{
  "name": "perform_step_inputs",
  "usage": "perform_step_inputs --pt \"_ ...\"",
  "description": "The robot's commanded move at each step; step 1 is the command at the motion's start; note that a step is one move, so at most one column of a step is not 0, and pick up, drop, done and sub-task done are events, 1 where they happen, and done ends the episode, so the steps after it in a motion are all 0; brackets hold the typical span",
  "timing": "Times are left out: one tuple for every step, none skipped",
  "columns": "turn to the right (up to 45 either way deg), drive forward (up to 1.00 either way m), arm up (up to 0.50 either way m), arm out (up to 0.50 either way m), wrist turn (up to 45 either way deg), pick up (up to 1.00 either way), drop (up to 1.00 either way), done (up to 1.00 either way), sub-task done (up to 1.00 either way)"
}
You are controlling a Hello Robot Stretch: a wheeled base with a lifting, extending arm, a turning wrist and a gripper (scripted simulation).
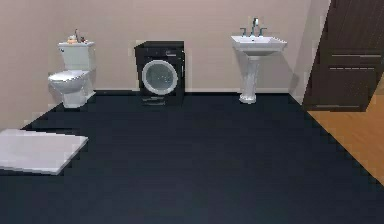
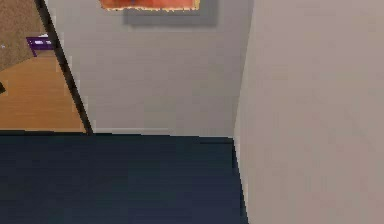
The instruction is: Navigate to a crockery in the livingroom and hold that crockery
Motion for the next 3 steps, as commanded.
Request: perform_step_inputs --pt "0.0 0.15 0.00 0.00 0.0 0.00 0.00 0.00 0.00" --pt "-45.0 0.00 0.00 0.00 0.0 0.00 0.00 0.00 0.00" --pt "-39.0 0.00 0.00 0.00 0.0 0.00 0.00 0.00 0.00"
